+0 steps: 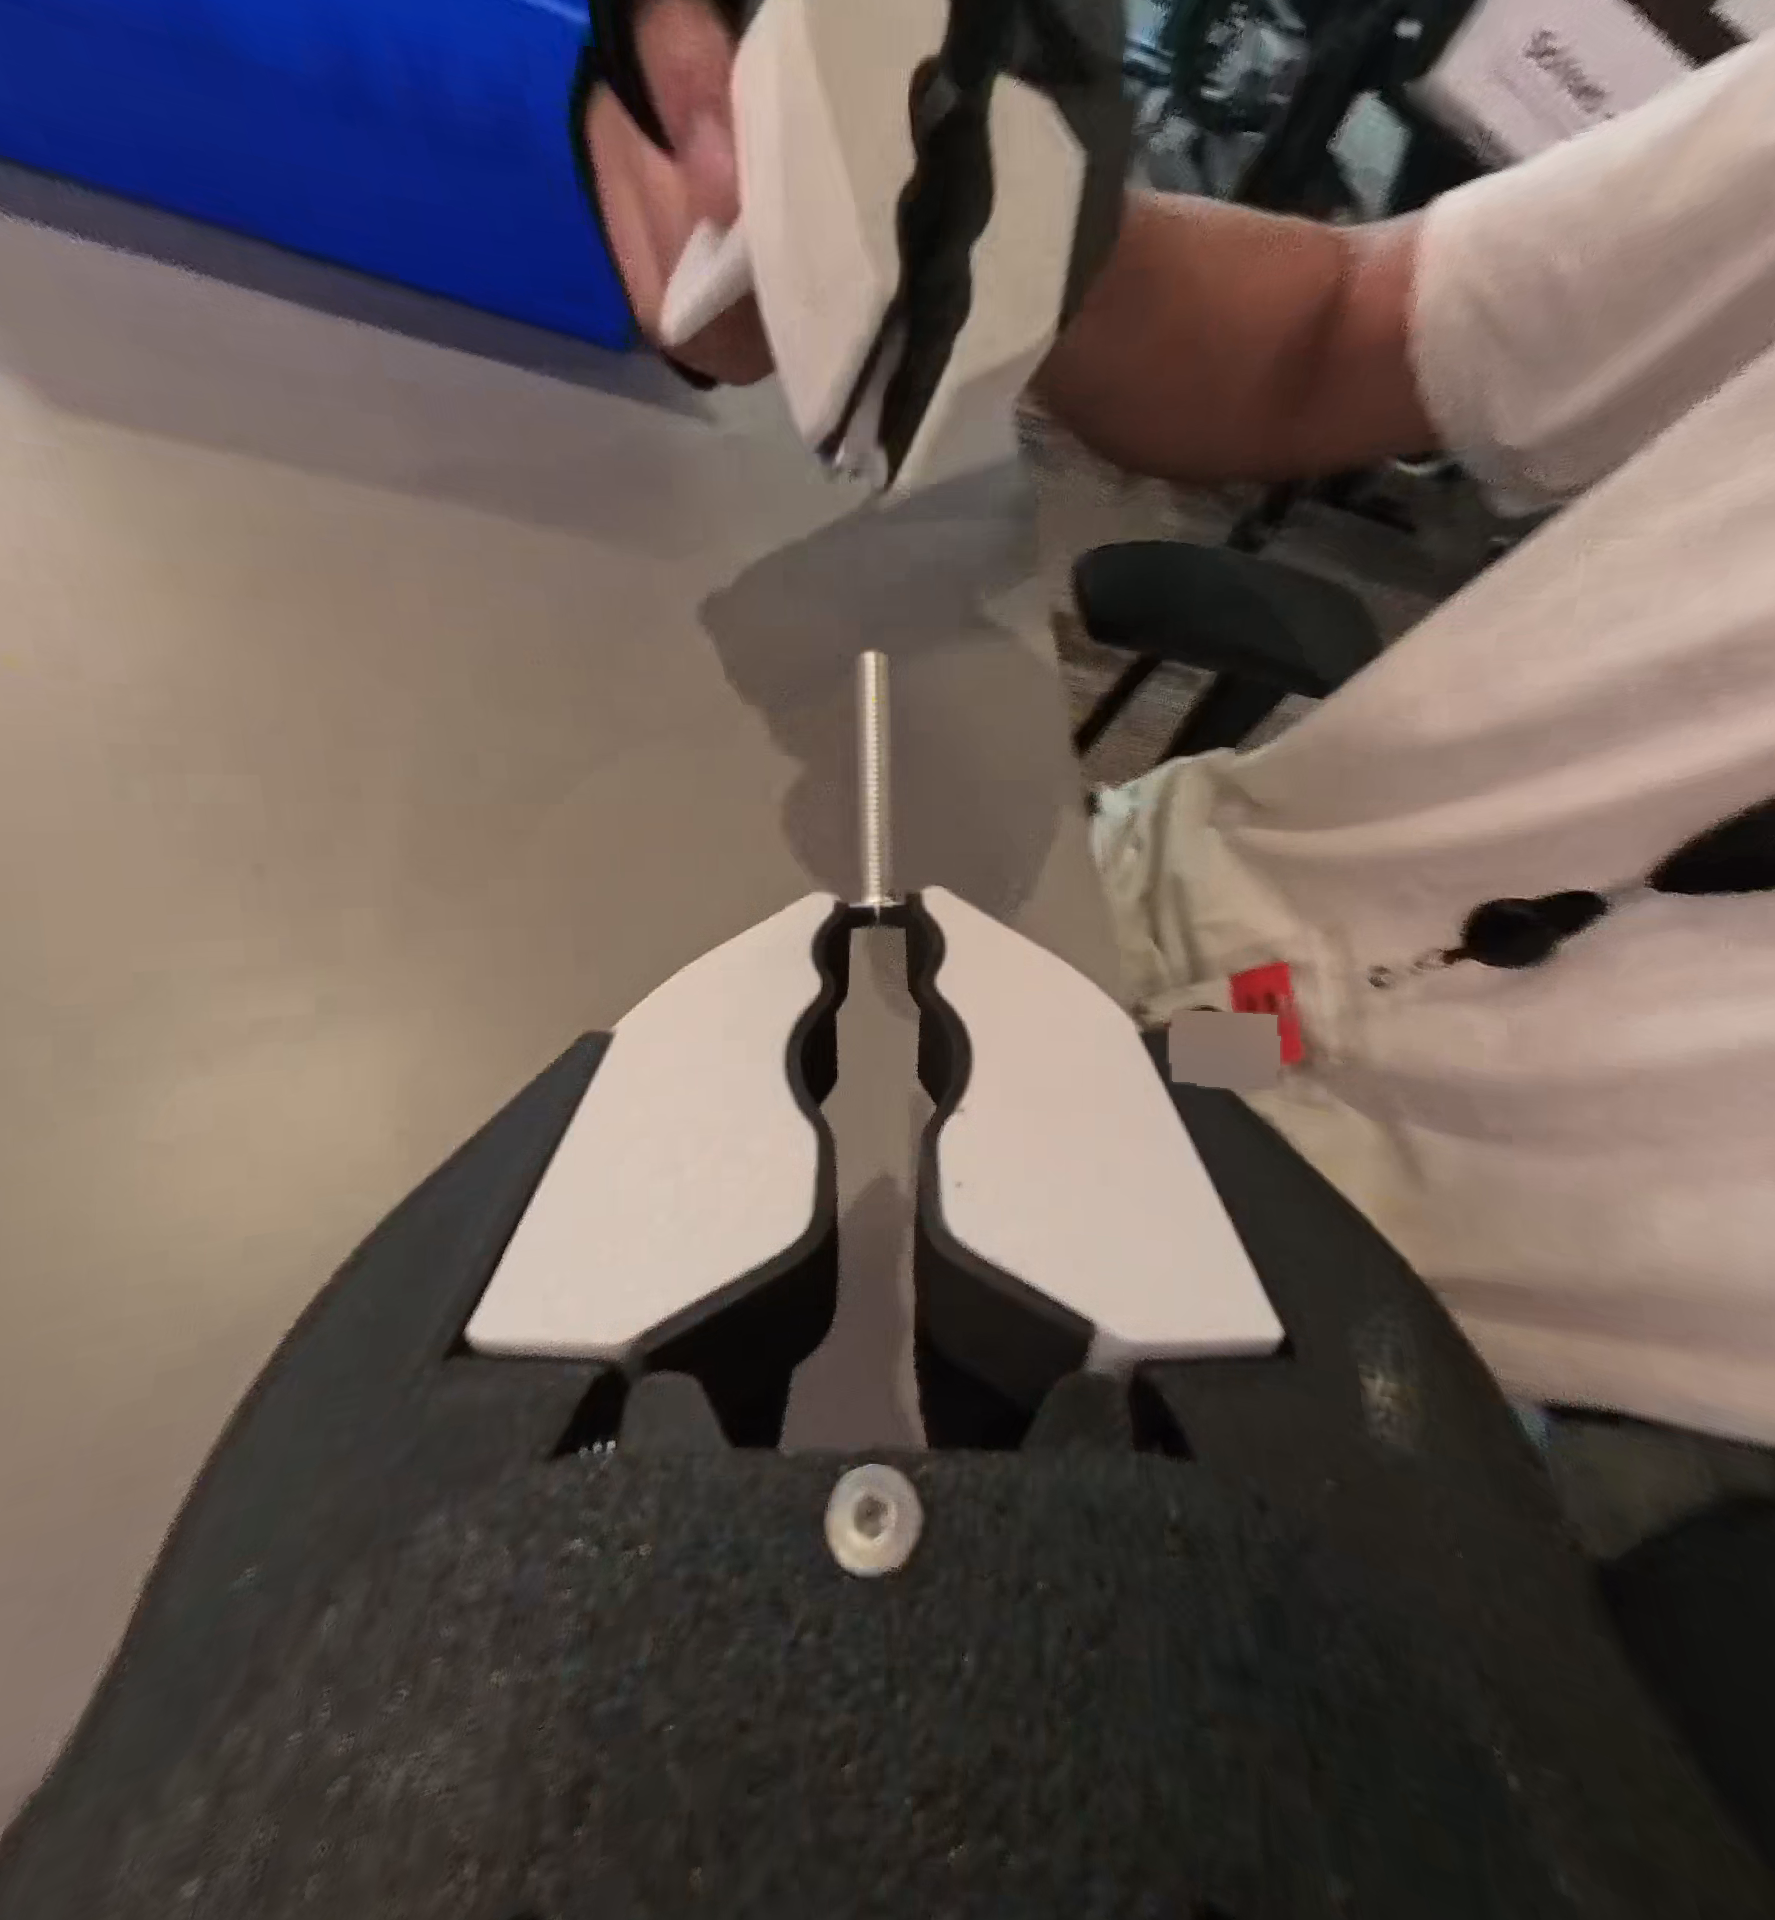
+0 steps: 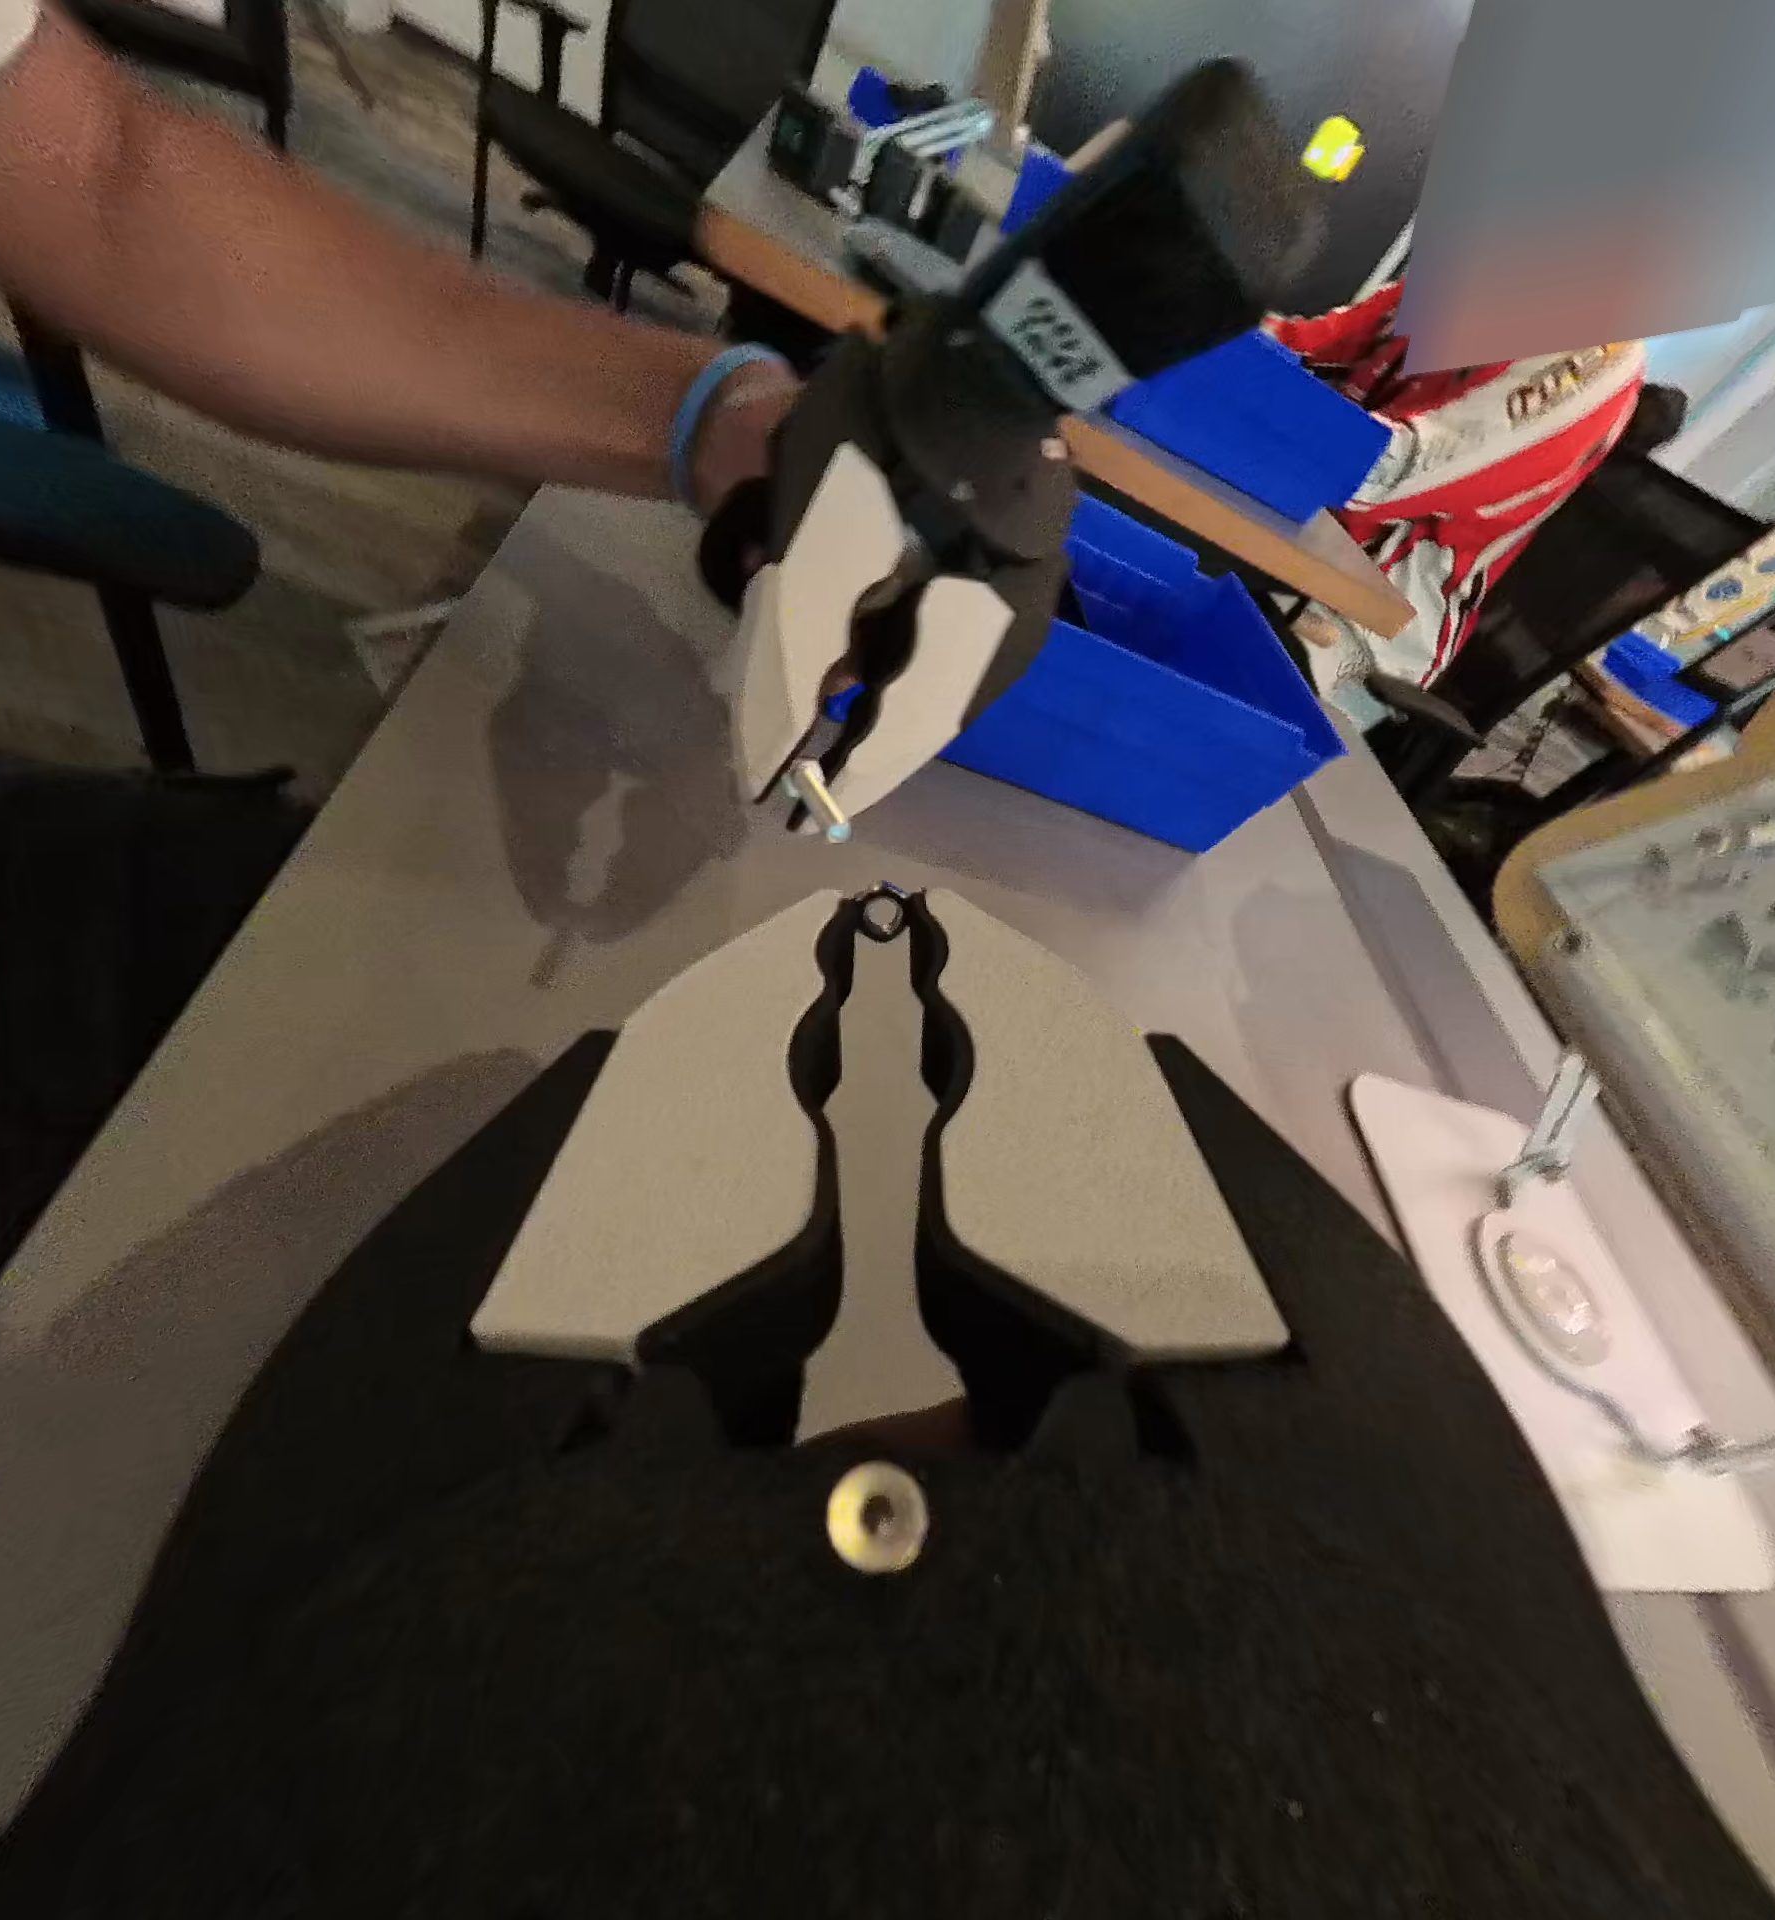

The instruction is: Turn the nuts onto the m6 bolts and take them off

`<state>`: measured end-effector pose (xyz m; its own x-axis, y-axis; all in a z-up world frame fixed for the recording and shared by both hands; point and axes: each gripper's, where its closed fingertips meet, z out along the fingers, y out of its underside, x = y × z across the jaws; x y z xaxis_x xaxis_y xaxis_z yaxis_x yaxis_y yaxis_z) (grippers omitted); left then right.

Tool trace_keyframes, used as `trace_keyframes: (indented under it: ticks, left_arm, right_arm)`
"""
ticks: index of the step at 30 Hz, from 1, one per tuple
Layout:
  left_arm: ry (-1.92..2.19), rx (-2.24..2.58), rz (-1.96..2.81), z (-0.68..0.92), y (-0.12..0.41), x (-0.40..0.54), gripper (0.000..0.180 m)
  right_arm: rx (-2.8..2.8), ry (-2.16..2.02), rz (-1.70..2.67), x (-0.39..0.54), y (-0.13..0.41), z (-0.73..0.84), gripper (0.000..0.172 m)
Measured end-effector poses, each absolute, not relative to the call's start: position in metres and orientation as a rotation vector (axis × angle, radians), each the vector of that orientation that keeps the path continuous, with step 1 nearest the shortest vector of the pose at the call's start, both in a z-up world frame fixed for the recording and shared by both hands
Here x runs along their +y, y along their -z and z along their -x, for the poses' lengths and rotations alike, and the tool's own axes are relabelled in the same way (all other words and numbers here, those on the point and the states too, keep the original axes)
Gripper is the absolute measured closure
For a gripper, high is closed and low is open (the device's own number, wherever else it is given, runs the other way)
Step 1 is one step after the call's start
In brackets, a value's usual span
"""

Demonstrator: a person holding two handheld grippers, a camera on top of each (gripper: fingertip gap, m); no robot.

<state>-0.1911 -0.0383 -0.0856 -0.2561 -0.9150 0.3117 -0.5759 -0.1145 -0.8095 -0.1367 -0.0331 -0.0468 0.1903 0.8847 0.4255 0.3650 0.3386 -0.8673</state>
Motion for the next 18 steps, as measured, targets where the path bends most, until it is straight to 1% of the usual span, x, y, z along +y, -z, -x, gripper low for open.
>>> trace_keyframes:
  ticks: [3,6,11,18]
  left_arm:
    - [1.447,1.876,1.601,0.188,0.062,-0.041,0.171]
    - [1.515,1.89,1.583,0.185,0.053,-0.039,0.171]
    - [1.605,1.87,1.57,0.181,0.051,-0.036,0.171]
    - [1.603,1.906,1.576,0.175,0.055,-0.038,0.171]
  right_arm:
    - [-1.503,-0.483,1.175,-0.041,0.04,0.146,0.162]
    - [-1.515,-0.454,1.127,-0.043,0.034,0.149,0.162]
    - [-1.488,-0.439,1.101,-0.039,0.028,0.145,0.162]
    - [-1.487,-0.468,1.107,-0.031,0.03,0.145,0.162]
